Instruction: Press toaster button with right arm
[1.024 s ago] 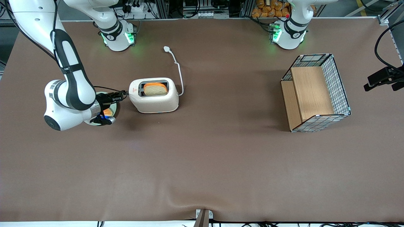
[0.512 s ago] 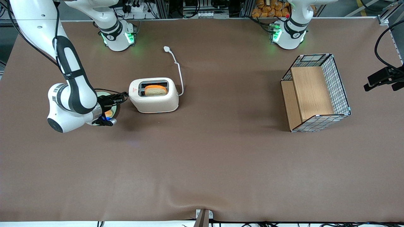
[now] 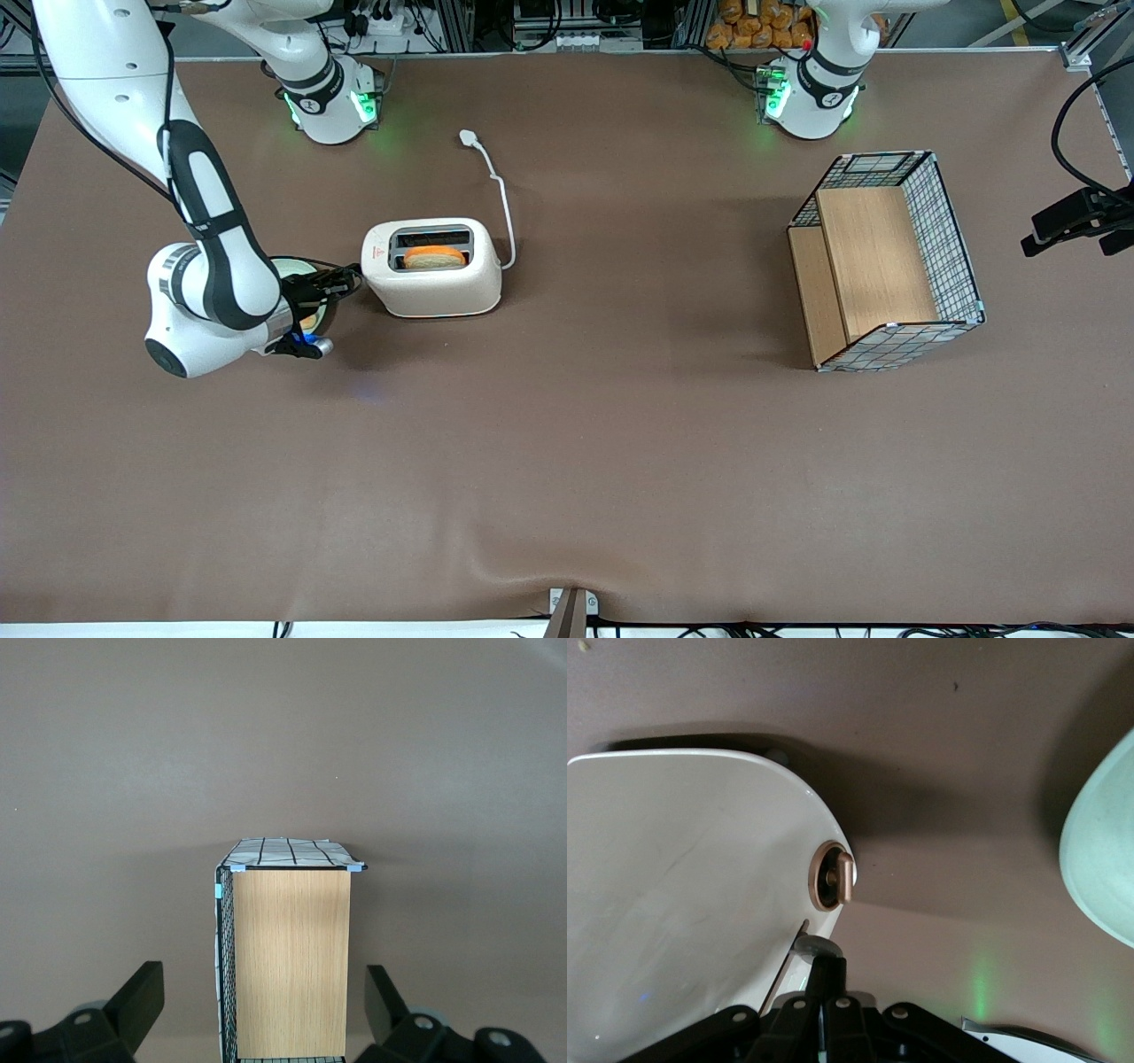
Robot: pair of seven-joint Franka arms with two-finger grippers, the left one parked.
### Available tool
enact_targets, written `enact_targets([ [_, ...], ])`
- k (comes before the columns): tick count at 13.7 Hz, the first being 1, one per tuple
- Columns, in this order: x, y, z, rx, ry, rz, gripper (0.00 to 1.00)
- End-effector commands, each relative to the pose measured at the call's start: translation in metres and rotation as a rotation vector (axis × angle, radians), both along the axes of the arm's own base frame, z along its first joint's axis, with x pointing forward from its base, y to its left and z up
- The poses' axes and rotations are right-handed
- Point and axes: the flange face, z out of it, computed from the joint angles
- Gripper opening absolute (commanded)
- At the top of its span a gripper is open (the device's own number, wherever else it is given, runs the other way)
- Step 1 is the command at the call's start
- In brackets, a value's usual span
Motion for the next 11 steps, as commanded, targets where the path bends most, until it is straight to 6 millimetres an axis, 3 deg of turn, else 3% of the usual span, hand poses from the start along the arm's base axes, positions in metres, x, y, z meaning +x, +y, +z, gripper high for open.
enact_targets([
  [1, -0.009, 0.009, -0.029, 0.02, 0.025, 0.001, 0.0],
  [6, -0.008, 0.009, -0.027, 0.02, 0.024, 0.001, 0.0],
  [11, 0.006, 0.0, 0.008, 0.031, -0.001, 0.012, 0.02],
])
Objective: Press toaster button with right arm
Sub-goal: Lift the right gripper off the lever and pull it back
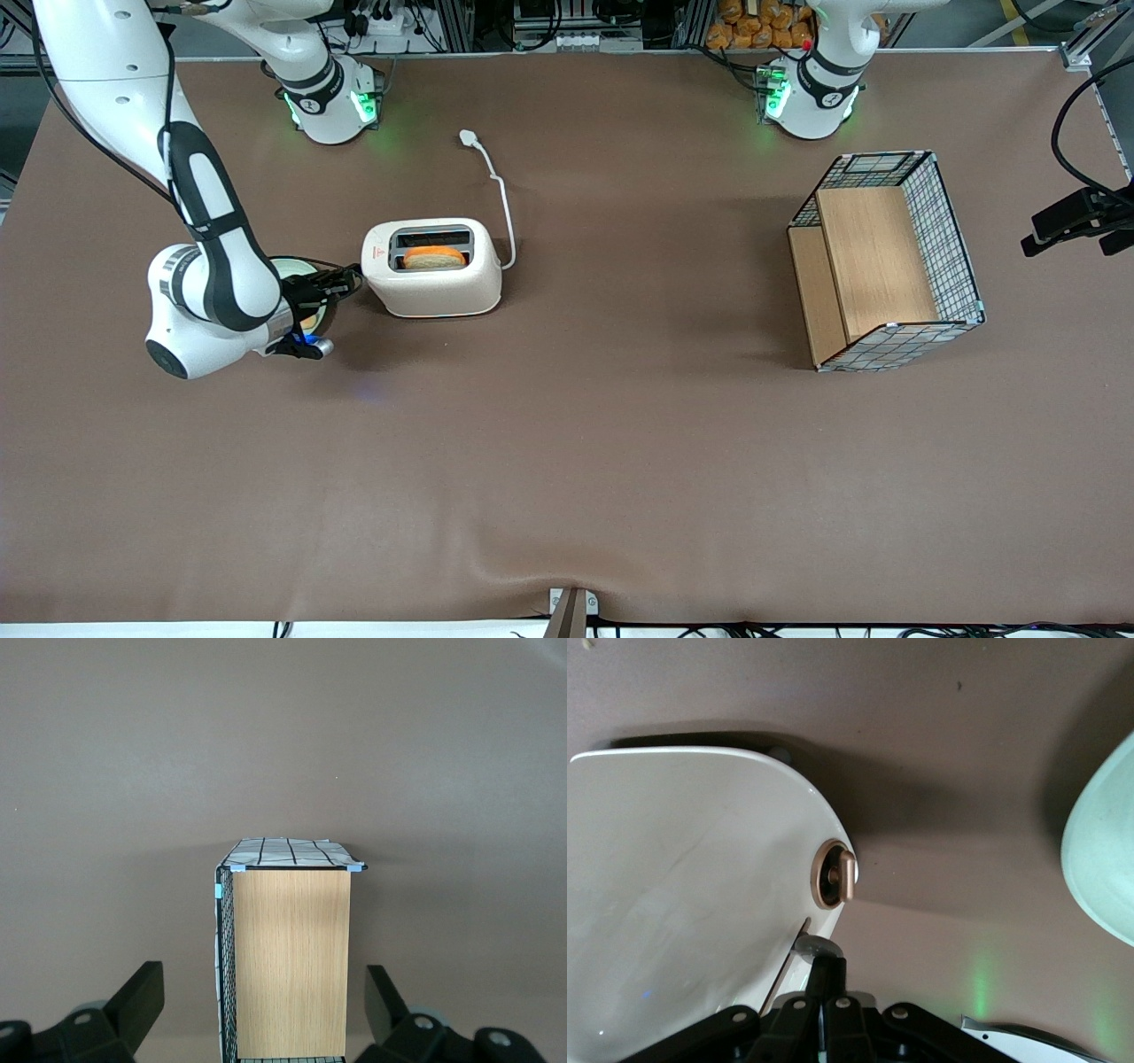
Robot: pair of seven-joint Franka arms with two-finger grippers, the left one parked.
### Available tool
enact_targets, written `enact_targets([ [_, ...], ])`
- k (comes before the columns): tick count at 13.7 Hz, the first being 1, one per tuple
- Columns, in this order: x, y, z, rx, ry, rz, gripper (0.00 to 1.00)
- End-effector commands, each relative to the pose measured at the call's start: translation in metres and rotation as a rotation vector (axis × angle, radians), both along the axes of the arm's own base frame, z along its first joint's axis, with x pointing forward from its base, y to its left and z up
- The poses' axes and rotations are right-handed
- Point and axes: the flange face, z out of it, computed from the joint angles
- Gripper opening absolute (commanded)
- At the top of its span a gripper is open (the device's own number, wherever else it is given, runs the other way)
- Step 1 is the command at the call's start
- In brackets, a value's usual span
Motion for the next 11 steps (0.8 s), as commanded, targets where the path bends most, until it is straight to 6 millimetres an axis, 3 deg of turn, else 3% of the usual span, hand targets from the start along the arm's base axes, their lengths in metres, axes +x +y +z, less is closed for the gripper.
enact_targets([
  [1, 0.008, -0.003, 0.013, 0.028, -0.012, 0.009, 0.07],
  [2, 0.012, -0.01, 0.021, 0.03, -0.02, -0.001, 0.31],
  [3, 0.018, -0.016, 0.028, 0.026, -0.033, 0.0, 0.74],
  [4, 0.026, -0.027, 0.038, 0.011, -0.047, 0.011, 1.0],
  [11, 0.07, -0.056, 0.117, -0.047, -0.139, 0.066, 1.0],
])
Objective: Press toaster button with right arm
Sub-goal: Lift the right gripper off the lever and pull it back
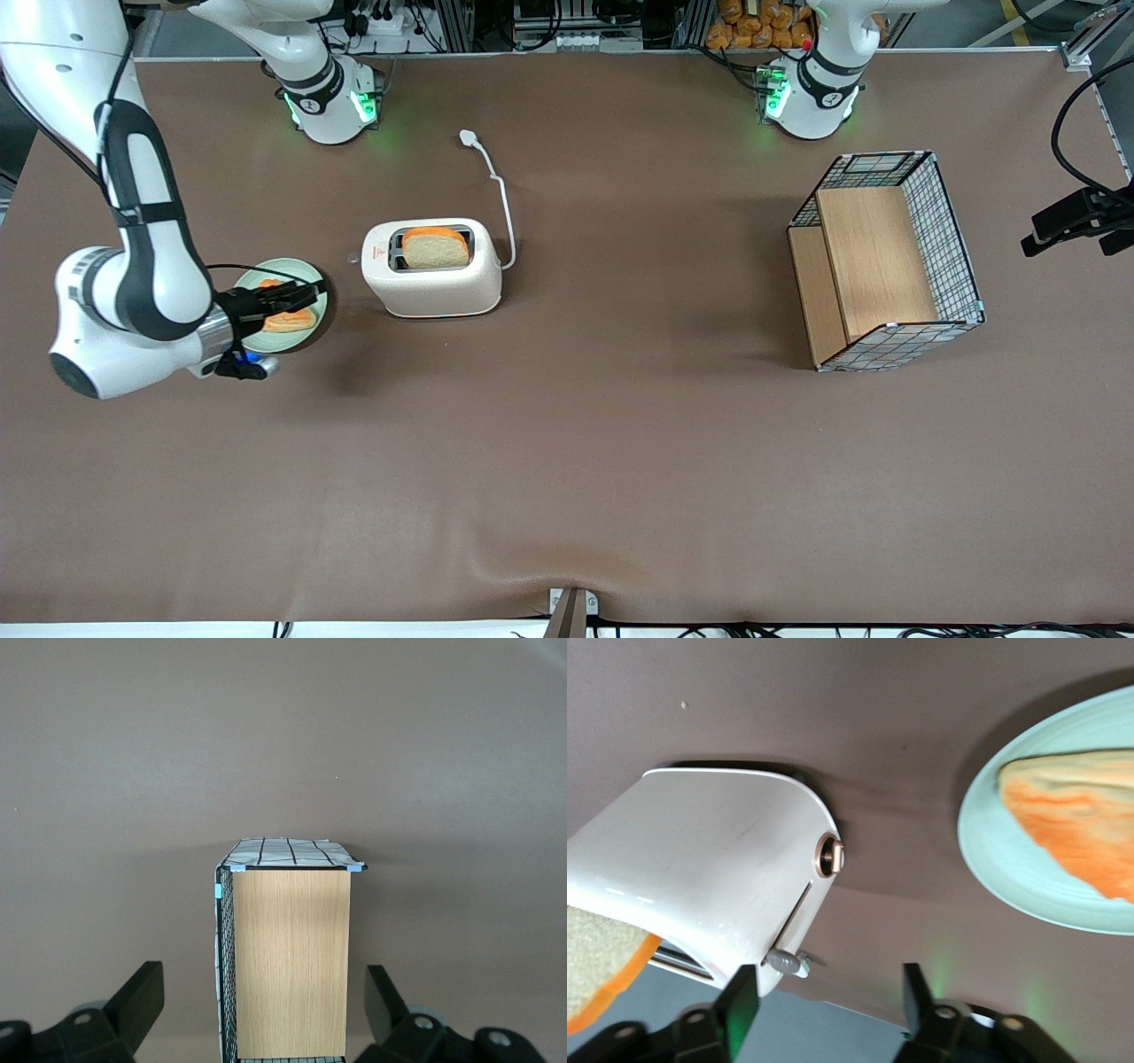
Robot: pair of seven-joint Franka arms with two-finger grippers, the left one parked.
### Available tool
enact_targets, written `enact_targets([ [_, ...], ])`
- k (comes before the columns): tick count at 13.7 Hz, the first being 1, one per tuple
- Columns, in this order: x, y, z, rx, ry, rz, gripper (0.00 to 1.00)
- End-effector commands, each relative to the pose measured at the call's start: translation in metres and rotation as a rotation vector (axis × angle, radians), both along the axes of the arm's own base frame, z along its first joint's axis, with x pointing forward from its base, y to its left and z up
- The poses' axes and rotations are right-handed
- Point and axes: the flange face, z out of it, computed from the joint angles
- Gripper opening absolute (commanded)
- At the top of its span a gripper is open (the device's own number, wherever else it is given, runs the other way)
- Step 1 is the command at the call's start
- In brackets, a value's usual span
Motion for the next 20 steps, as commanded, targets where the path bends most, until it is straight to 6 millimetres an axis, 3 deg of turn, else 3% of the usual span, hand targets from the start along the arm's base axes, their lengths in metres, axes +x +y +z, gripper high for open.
enact_targets([
  [1, 0.016, -0.011, 0.035, -0.032, -0.049, 0.029, 1.0],
  [6, 0.035, -0.018, 0.103, -0.177, -0.251, 0.099, 1.0],
  [10, 0.044, -0.016, 0.125, -0.263, -0.39, 0.153, 1.0],
  [11, 0.043, -0.014, 0.121, -0.284, -0.403, 0.171, 1.0],
  [14, 0.028, -0.03, 0.128, -0.324, -0.472, 0.165, 1.0],
  [16, 0.014, -0.04, 0.15, -0.351, -0.496, 0.161, 1.0],
  [18, 0.0, -0.076, 0.178, -0.368, -0.527, 0.094, 1.0],
  [20, -0.011, -0.081, 0.213, -0.374, -0.57, 0.076, 1.0],
])
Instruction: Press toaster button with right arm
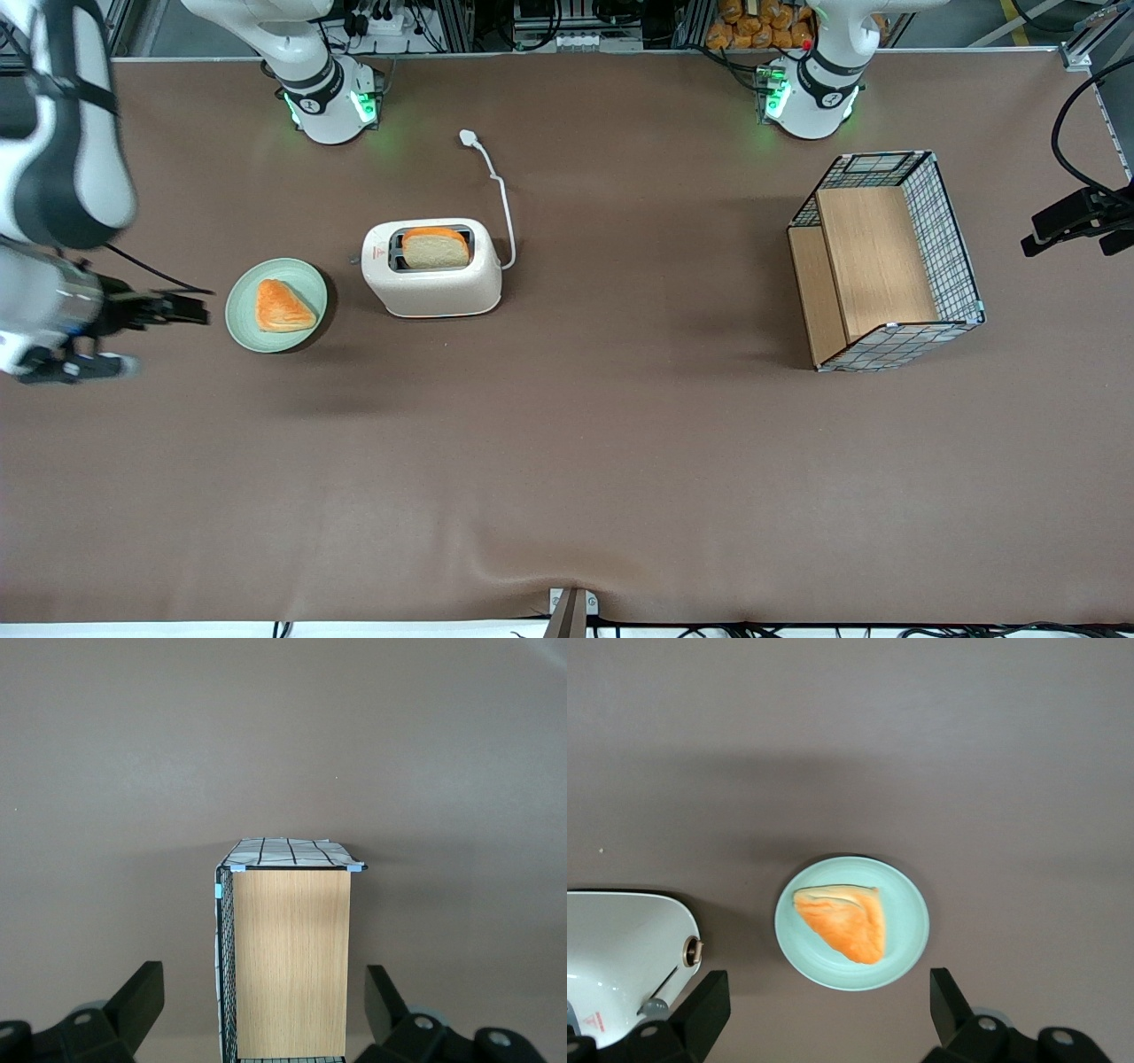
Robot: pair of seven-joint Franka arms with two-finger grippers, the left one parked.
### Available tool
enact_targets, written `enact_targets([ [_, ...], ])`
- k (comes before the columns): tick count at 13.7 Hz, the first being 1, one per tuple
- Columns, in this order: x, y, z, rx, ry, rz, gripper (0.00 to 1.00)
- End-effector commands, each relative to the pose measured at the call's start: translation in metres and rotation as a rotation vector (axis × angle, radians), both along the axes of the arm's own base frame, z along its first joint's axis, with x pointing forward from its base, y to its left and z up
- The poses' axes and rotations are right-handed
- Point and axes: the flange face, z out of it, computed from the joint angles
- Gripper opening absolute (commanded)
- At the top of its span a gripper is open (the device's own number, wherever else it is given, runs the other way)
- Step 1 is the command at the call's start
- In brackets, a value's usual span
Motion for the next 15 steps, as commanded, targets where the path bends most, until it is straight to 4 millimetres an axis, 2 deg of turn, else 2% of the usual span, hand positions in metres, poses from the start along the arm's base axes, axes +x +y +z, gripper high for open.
enact_targets([
  [1, -0.031, -0.009, 0.047, -0.011, -0.053, 0.0, 1.0],
  [5, -0.041, -0.014, 0.1, -0.011, -0.047, -0.021, 1.0],
  [8, -0.05, -0.006, 0.12, -0.012, -0.061, -0.053, 1.0],
  [12, -0.085, -0.006, 0.15, -0.001, -0.08, -0.07, 1.0],
  [15, -0.087, -0.013, 0.153, 0.001, -0.08, -0.099, 1.0],
])
